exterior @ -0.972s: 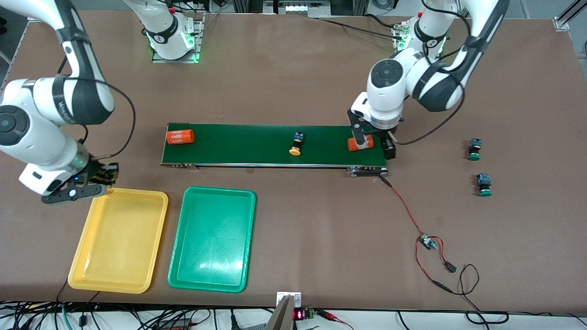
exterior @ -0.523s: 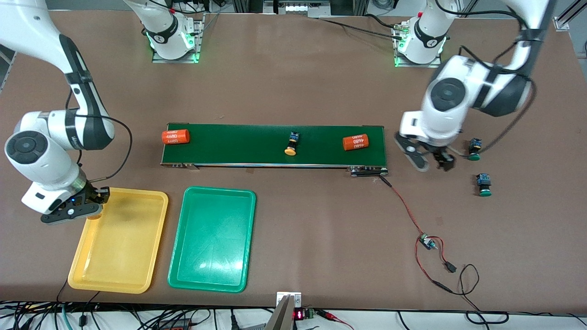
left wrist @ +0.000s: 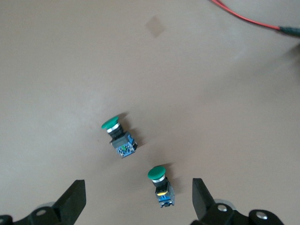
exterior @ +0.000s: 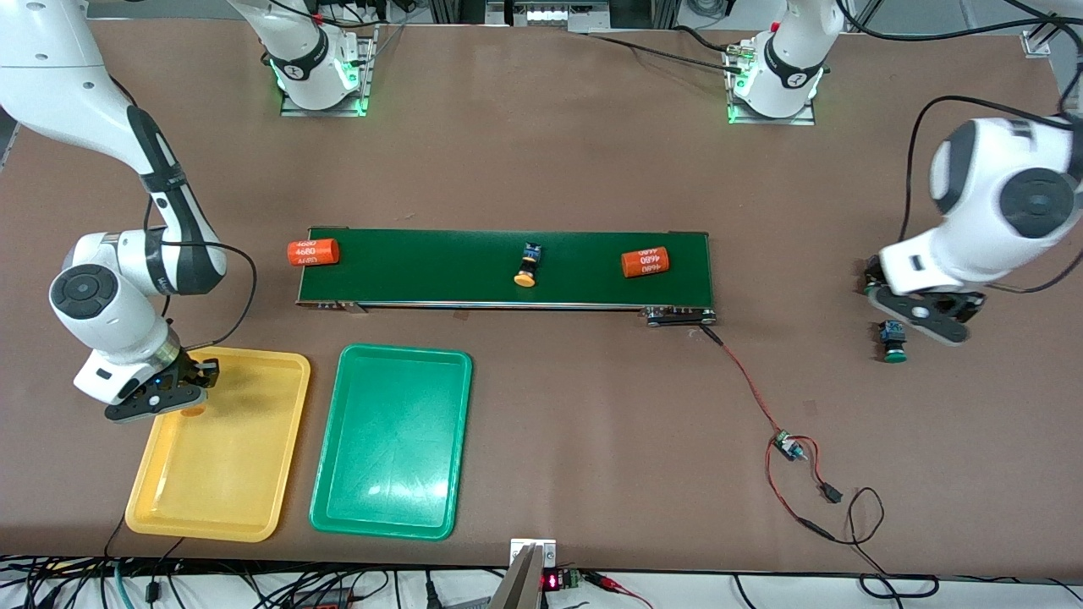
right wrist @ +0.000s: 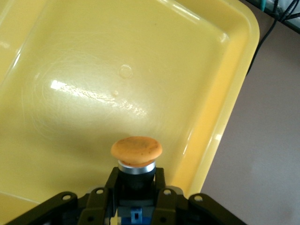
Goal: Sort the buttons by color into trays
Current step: 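Drop the yellow button into the yellow tray while the left gripper reaches buttons, then grasp a green-capped button with the left gripper while the right gripper returns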
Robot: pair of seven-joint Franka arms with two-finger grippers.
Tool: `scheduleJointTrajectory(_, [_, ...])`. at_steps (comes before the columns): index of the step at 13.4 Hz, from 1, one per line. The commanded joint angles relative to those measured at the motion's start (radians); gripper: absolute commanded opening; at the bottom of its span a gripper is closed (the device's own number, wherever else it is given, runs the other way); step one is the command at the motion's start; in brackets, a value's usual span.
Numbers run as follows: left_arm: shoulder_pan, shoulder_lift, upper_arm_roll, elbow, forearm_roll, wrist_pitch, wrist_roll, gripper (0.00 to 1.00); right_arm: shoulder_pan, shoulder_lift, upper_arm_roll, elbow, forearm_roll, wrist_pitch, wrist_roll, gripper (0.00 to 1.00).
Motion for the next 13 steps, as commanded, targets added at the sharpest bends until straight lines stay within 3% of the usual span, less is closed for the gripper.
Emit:
scheduleJointTrajectory(1, [-0.013, 0.064, 0.080, 0.064, -0.058, -0.011, -0.033, 1.00, 0.011, 0.019, -0.007, 0.005, -0.014, 0.027, 0.002, 0.07])
scheduleJointTrajectory(3, [-0.013, 0.149, 0.123, 0.138, -0.058, -0.011, -0.070, 1.00, 0.016, 0.022, -0.007, 0.005, -0.010, 0.027, 0.002, 0.17])
scheduleJointTrajectory(4, [-0.012, 0.172, 0.125, 0.140, -0.060, -0.008, -0.097, 1.00, 0.014, 0.024, -0.007, 0.005, -0.008, 0.027, 0.004, 0.41])
scheduleJointTrajectory(5, [-0.007, 0.192, 0.131, 0.140, -0.073, 0.003, -0.134, 1.00, 0.016, 0.028, -0.009, 0.005, -0.008, 0.027, 0.004, 0.79])
scheduleJointTrajectory(6, [-0.007, 0.201, 0.146, 0.135, -0.092, 0.035, -0.145, 1.00, 0.014, 0.028, -0.009, 0.005, -0.007, 0.029, 0.004, 1.00])
scheduleJointTrajectory(10, [-0.001, 0.272, 0.175, 0.131, -0.095, 0.153, -0.133, 1.00, 0.020, 0.002, -0.007, -0.001, 0.005, 0.013, 0.008, 1.00])
scheduleJointTrajectory(13, [0.024, 0.328, 0.175, 0.118, -0.171, 0.209, -0.130, 1.00, 0.074, -0.093, -0.003, -0.019, 0.018, -0.176, 0.111, 1.00])
